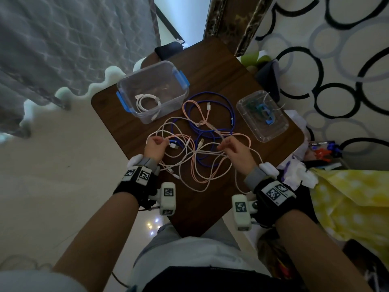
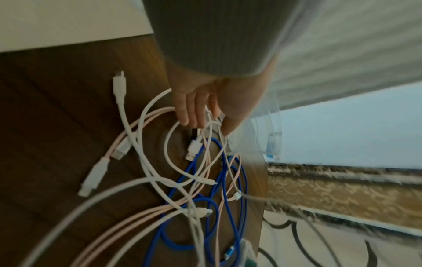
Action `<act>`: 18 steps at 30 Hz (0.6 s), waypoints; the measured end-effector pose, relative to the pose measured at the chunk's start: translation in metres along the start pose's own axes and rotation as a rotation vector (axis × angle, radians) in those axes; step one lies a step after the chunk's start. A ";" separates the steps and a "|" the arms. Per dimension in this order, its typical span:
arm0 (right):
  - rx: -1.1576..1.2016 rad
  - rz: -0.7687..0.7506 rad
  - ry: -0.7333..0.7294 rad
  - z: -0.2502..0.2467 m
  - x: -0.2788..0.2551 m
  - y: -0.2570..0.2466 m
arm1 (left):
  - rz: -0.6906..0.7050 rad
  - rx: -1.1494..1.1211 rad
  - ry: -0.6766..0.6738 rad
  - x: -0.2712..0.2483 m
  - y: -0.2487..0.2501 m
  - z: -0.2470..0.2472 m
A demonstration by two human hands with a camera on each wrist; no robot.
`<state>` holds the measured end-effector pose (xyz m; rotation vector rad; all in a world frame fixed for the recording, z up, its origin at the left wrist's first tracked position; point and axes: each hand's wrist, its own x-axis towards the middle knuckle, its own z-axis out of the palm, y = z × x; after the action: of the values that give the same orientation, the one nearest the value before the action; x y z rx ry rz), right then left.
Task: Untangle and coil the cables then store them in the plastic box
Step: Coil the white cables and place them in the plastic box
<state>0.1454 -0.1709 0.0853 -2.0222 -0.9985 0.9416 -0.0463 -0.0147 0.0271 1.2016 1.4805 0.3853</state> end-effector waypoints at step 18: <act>0.046 0.315 -0.030 0.022 0.019 -0.011 | 0.450 -0.244 -0.267 -0.038 0.020 -0.039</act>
<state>0.1320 -0.1438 0.0772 -2.1709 -0.6764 1.1491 -0.0775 -0.0233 0.0760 1.3248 0.9002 0.6601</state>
